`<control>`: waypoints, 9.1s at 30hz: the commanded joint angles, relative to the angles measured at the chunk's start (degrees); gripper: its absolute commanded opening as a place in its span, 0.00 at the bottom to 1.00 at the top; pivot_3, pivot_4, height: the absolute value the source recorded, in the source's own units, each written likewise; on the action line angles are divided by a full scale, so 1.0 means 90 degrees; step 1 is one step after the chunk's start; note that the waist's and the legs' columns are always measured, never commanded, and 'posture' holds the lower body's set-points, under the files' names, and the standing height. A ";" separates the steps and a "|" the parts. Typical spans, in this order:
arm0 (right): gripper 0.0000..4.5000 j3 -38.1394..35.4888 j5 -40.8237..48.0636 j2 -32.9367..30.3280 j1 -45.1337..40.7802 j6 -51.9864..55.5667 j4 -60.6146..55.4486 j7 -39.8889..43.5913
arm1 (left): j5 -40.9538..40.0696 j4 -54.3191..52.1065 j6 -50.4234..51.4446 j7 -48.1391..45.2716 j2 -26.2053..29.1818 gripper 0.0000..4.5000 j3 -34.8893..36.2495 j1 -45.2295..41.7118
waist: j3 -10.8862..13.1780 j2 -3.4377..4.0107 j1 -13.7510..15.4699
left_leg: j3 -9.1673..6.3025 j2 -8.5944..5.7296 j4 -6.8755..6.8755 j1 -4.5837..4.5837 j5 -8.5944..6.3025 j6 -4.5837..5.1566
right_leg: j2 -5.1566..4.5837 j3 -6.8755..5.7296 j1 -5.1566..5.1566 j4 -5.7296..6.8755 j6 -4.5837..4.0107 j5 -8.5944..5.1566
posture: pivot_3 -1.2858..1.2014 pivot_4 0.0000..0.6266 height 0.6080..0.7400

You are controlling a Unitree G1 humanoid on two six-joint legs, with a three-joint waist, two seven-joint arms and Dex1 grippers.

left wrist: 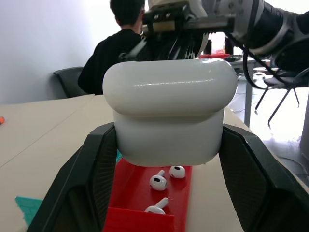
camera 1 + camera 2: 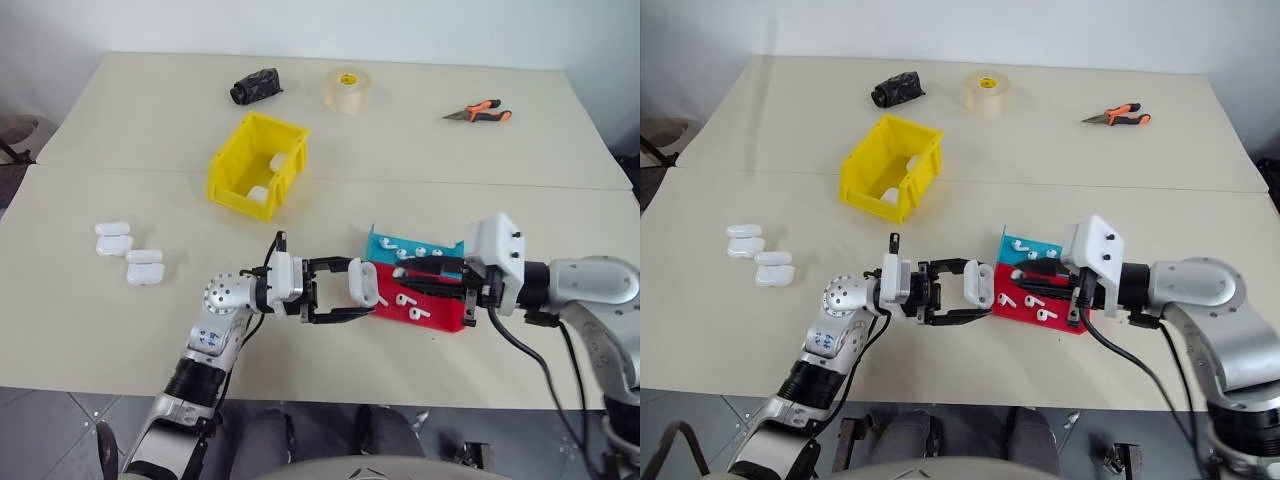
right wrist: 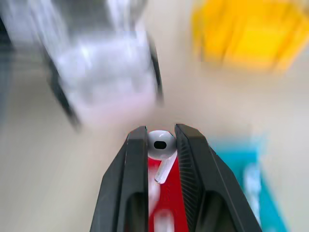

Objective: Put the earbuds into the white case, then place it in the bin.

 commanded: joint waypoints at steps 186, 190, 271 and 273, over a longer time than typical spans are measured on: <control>0.16 -0.1017 0.3025 0.1368 -0.0576 0.1667 0.0407 -0.1496 | 0.0219 0.0491 0.0511 0.0581 -0.0317 0.62 0.0338 -0.1040 | -0.0001 0.0022 -0.0136 | -0.0012 -0.0003 -0.0002 -0.0004 0.0001 -0.0001 | -0.0005 -0.0013 -0.0003 0.0011 0.0001 0.0001 | 0.52 0.24 1.00; 0.16 -0.0694 0.2979 0.1718 -0.0131 0.1299 0.0154 -0.1857 | 0.0116 0.0450 0.0684 0.0581 -0.0409 0.62 0.0396 -0.1110 | -0.0001 0.0022 -0.0155 | -0.0010 -0.0003 -0.0004 -0.0003 0.0001 -0.0001 | -0.0005 -0.0012 -0.0003 0.0010 0.0001 0.0000 | 0.52 0.24 1.00; 0.01 0.0313 0.1146 -0.0160 -0.0132 0.0112 0.1286 -0.1116 | 0.1493 -0.0717 0.1411 0.0659 0.1131 0.62 -0.0135 -0.1159 | 0.0001 0.0018 -0.0006 | -0.0003 -0.0003 -0.0007 -0.0005 0.0001 -0.0001 | -0.0005 -0.0010 -0.0007 0.0005 0.0001 0.0000 | 0.52 0.24 1.00; 0.01 -0.0031 0.1161 -0.0043 0.0154 -0.0355 0.1267 -0.0921 | 0.1280 -0.0938 0.1525 0.0702 0.1216 0.62 0.0124 -0.0943 | 0.0001 0.0019 -0.0008 | -0.0002 -0.0003 -0.0006 -0.0004 0.0001 -0.0001 | -0.0005 -0.0010 -0.0007 0.0006 0.0001 0.0000 | 0.52 0.24 1.00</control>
